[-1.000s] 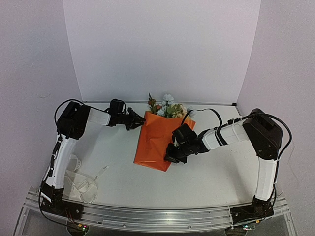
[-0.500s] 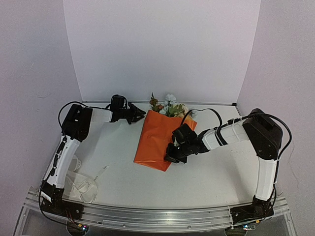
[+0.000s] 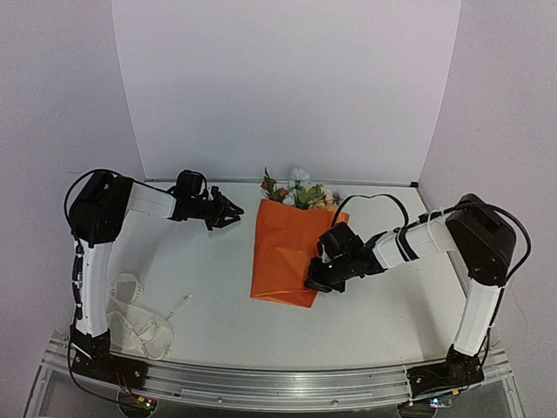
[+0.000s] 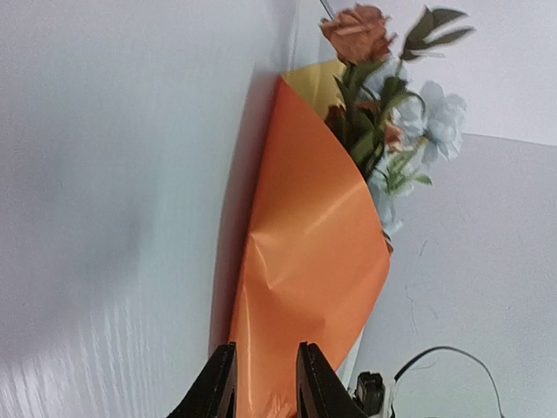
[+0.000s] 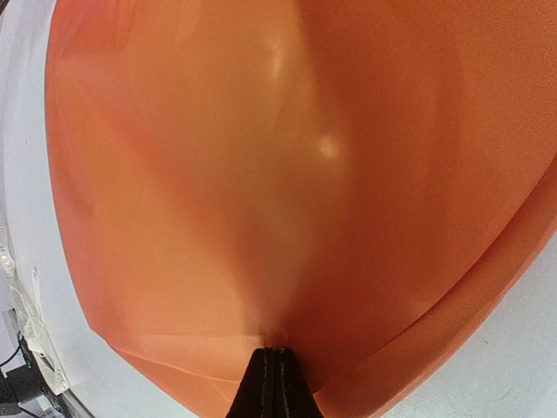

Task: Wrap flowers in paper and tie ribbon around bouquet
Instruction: Adjust the folded bouquet at the center of the board.

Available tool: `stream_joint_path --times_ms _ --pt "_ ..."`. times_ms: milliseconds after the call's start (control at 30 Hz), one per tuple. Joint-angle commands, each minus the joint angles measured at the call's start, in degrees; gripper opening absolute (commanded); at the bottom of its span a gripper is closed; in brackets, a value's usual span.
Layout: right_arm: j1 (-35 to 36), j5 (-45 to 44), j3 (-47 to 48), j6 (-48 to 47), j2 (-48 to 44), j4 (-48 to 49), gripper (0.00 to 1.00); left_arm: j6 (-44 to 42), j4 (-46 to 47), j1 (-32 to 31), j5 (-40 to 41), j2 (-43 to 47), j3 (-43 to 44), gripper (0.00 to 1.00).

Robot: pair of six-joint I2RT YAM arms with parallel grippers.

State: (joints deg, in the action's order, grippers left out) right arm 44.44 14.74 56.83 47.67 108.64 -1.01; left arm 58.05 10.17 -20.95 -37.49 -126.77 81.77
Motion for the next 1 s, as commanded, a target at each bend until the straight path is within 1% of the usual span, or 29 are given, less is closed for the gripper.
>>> stream_joint_path --times_ms 0,67,167,267,467,567,633,700,833,967 --pt "-0.42 -1.94 -5.04 -4.14 0.51 -12.30 0.00 -1.62 6.82 -4.83 -3.29 8.42 -6.53 0.26" --pt "-0.42 -0.54 -5.82 -5.73 -0.01 -12.39 0.00 -0.41 9.02 -7.24 -3.81 8.25 -6.99 0.26" --pt "-0.42 -0.09 -6.53 -7.60 -0.24 -13.81 0.00 3.31 14.31 -9.06 -4.20 5.61 -5.91 0.26" --pt "-0.41 -0.74 -7.60 -7.81 -0.54 -14.27 0.00 5.43 16.77 -9.90 -1.90 1.50 -2.90 0.25" --pt "-0.41 -0.97 -6.79 -7.12 -0.29 -14.58 0.00 9.62 21.41 -9.23 3.16 -8.59 4.33 0.23" --pt "-0.41 -1.20 -5.77 -6.90 0.07 -15.00 0.00 11.47 20.29 -8.29 3.99 -13.80 9.81 0.22" --pt "-0.42 -1.27 -5.26 -6.89 0.34 -15.37 0.00 14.05 21.83 -7.34 4.80 -16.23 10.69 0.22" --pt "-0.41 -1.16 -4.83 -6.95 0.54 -15.58 0.00 16.91 24.21 -6.60 5.01 -18.02 11.12 0.21" --pt "-0.41 -0.90 -4.22 -7.08 1.40 -15.90 0.00 18.63 25.50 -6.05 5.50 -19.53 12.09 0.21" --pt "-0.41 -0.63 -3.92 -7.06 2.19 -15.95 0.00 18.78 24.35 -5.96 6.86 -20.05 13.58 0.22"
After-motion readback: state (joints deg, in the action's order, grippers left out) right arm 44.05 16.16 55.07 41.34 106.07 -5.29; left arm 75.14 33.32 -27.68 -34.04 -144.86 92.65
